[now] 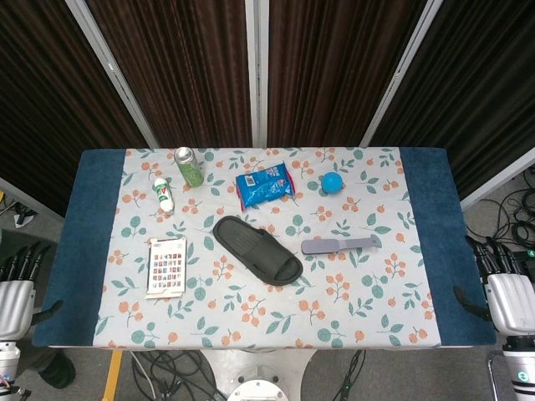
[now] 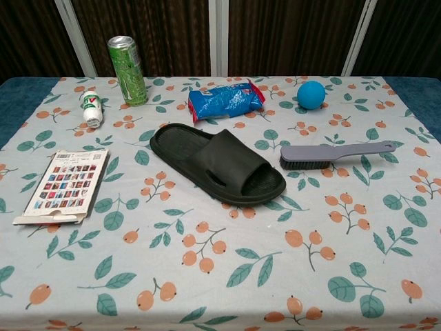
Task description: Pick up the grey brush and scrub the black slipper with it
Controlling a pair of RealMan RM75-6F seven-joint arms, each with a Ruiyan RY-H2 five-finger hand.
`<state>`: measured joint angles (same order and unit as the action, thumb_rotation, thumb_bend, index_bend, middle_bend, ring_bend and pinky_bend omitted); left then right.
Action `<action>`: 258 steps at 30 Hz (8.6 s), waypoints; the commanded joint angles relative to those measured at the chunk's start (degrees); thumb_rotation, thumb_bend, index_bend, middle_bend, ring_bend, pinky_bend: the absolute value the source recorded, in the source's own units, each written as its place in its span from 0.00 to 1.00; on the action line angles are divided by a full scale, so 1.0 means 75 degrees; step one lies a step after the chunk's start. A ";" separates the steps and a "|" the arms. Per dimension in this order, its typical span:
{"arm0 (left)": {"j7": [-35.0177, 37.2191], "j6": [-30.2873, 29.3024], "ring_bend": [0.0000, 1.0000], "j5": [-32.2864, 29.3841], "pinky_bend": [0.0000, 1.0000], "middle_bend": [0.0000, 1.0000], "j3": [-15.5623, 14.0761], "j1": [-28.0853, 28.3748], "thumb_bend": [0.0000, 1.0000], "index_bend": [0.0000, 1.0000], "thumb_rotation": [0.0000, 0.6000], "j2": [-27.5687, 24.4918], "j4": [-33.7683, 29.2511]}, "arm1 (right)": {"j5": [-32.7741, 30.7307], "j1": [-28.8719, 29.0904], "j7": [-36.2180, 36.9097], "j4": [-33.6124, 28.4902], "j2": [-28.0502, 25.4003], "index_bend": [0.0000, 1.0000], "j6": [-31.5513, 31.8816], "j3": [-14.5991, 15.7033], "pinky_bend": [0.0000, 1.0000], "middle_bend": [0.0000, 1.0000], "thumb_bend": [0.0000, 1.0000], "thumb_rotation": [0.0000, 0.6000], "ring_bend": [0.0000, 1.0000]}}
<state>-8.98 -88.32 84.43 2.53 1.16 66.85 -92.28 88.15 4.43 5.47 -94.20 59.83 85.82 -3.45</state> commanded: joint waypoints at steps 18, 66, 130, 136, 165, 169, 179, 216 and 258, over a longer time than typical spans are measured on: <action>0.0112 0.0124 0.10 -0.0031 0.15 0.17 -0.0037 0.0044 0.17 0.15 1.00 0.0090 0.0111 | -0.0820 0.1800 -0.1236 -0.0360 0.0184 0.00 -0.2702 -0.0567 0.14 0.22 0.10 1.00 0.06; 0.0282 0.0345 0.10 -0.0367 0.15 0.17 -0.0062 -0.0003 0.17 0.15 1.00 0.0202 0.0296 | -0.3178 0.5258 -0.0915 0.3687 0.3265 0.41 -0.7727 -0.0546 0.49 0.52 0.18 1.00 0.40; 0.2867 0.5636 0.10 0.1378 0.15 0.17 0.0995 0.5761 0.19 0.16 1.00 0.1359 0.2091 | -0.1621 0.4930 -0.1457 0.0234 0.0908 1.00 -0.4849 -0.0701 1.00 1.00 0.44 1.00 1.00; 0.2727 0.6532 0.10 0.1111 0.15 0.17 0.0843 0.6598 0.19 0.16 1.00 0.2501 0.3411 | -0.1882 0.4964 -0.1813 0.0193 0.0980 1.00 -0.4901 -0.0664 1.00 1.00 0.44 1.00 1.00; 0.2440 0.7583 0.21 0.0171 0.22 0.37 0.0367 0.7774 0.25 0.37 1.00 0.4484 0.5652 | -0.2145 0.5182 -0.2151 0.0739 0.1598 1.00 -0.5284 -0.0413 1.00 1.00 0.44 1.00 1.00; 0.2472 0.7502 0.24 0.0190 0.27 0.42 0.0263 0.7764 0.25 0.42 1.00 0.4494 0.5691 | -0.2121 0.5312 -0.2306 0.1034 0.2006 1.00 -0.5335 -0.0403 1.00 1.00 0.44 1.00 1.00; 0.2247 0.7244 0.25 0.0117 0.27 0.43 0.0184 0.7734 0.25 0.42 1.00 0.4538 0.5673 | -0.1939 0.5809 -0.2609 0.2606 0.3627 1.00 -0.5328 -0.0547 1.00 1.00 0.41 1.00 1.00; 0.1911 0.6888 0.25 -0.0158 0.27 0.43 0.0049 0.7520 0.25 0.41 1.00 0.4464 0.5459 | -0.0736 0.6083 -0.2409 0.3510 0.4139 1.00 -0.4877 -0.0099 1.00 1.00 0.39 1.00 1.00; 0.1713 0.6919 0.25 -0.0346 0.27 0.43 0.0148 0.7585 0.25 0.41 1.00 0.4296 0.5259 | -0.1187 0.6780 -0.2579 0.4936 0.5209 1.00 -0.6009 -0.0353 1.00 1.00 0.39 1.00 1.00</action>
<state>3.89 -36.40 81.85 3.64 58.08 99.09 -52.81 79.51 55.04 -13.47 -57.55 98.49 41.18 -6.28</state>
